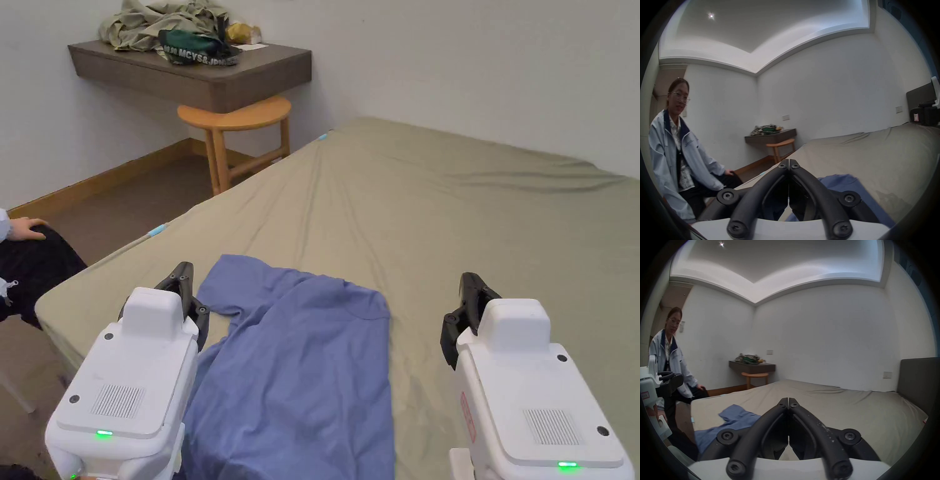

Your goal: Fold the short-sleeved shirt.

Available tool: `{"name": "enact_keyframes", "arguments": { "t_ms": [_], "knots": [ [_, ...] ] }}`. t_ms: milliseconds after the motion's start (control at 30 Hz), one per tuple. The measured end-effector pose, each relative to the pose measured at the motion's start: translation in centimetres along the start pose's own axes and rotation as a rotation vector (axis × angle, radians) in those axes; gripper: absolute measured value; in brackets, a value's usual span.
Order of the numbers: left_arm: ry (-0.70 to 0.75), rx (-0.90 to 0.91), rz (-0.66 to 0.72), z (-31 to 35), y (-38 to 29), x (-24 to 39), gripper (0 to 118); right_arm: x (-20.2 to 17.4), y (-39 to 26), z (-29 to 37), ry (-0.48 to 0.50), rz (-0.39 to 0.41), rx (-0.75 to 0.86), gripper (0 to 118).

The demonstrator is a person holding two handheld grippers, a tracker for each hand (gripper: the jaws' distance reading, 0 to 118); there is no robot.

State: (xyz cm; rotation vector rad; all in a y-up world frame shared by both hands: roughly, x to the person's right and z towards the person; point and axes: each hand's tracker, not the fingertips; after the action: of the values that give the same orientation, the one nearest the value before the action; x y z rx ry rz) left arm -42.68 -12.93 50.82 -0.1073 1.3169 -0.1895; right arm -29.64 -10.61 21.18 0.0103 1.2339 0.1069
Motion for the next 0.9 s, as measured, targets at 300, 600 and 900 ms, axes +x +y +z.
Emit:
{"name": "enact_keyframes", "arguments": {
  "t_ms": [300,600,900],
  "knots": [
    [0.059,-0.068,0.003,1.6,-1.9,-4.1,0,-4.3,-0.7,-0.3,0.089,0.005,-0.011,1],
    [-0.144,-0.301,0.017,-4.5,-2.8,0.6,0,-1.4,-1.4,-0.2,0.018,0.032,-0.044,1],
    [-0.320,-0.725,0.077,-14.6,-5.3,7.1,80,3.0,-2.3,-1.0,-0.092,0.062,-0.090,1]
  ]
}}
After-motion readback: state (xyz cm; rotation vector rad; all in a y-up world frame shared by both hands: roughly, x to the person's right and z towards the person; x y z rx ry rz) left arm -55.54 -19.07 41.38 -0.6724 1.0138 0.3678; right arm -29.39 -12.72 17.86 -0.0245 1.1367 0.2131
